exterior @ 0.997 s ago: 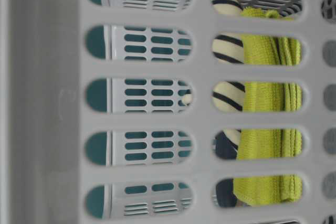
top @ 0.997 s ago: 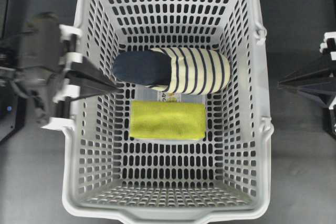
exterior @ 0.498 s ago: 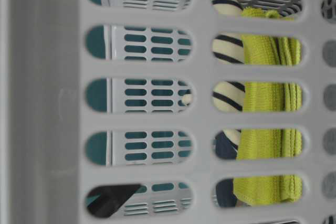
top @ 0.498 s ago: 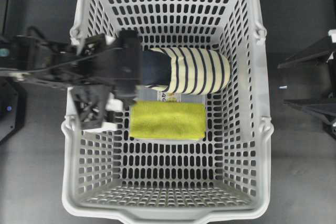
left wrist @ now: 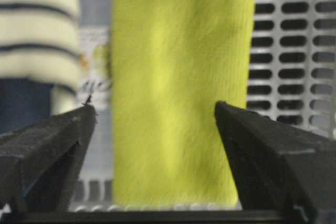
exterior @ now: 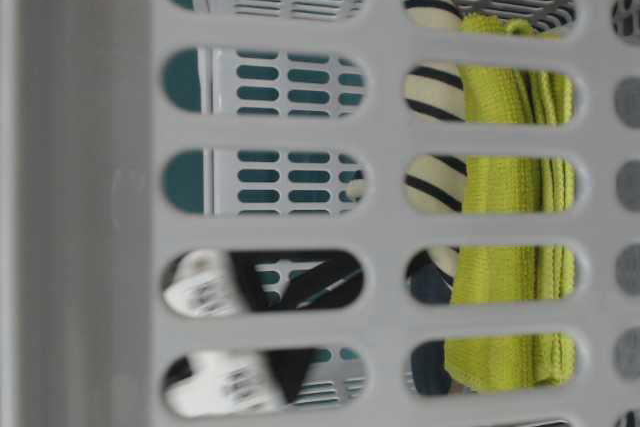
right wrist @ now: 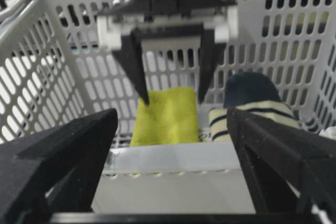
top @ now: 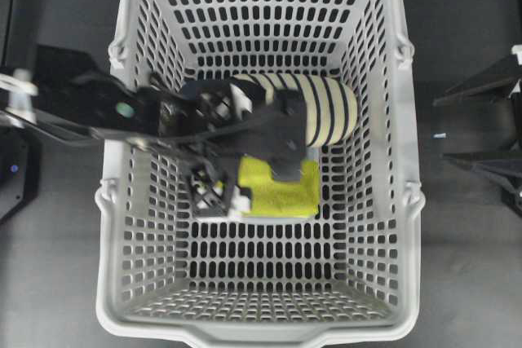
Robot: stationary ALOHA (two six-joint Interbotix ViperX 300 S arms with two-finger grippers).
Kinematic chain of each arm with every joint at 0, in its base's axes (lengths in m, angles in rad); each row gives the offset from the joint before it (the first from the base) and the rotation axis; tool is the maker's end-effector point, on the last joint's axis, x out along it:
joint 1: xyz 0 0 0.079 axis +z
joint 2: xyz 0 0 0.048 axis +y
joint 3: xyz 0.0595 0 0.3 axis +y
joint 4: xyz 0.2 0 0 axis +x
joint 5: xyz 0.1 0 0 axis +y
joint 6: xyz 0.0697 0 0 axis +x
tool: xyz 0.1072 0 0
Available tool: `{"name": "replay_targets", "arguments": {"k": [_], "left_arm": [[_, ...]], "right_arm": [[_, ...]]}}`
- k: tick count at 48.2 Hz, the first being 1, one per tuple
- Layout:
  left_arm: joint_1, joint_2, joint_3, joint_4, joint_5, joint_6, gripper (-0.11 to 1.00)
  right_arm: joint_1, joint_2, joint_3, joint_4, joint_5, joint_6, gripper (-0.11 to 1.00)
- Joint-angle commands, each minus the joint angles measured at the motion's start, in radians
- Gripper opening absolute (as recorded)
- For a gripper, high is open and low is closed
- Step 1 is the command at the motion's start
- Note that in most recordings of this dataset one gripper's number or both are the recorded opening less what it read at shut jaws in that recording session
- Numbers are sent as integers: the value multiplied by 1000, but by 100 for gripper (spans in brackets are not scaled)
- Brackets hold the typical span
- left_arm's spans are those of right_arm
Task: Pick up the yellow cloth from the shopping basket with the left arm.
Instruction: 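Lower the left gripper onto the yellow cloth and close on it, then lift the gripped yellow cloth upward out of the basket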
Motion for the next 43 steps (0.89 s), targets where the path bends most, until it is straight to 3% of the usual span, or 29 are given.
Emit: {"name": "replay_targets", "arguments": {"k": [1,20,23,34,43], "left_arm": [[0,46,-18,2,-2,2,89],[-2,98,3,2,2,8,83],[-2,92,12,2,3,12,76],[2,52,11,3,46,21,17],[6,0,-46,3,132,20,14]], "right_arm": [[9,5,-18,0,-9,3,80],[26,-23,-17,5,-3,3,80],[26,-25,-17,5,-3,3,80],[26,-26,-8,5,-3,3,80],[26,-26,-8,5,-12,5,80]]}}
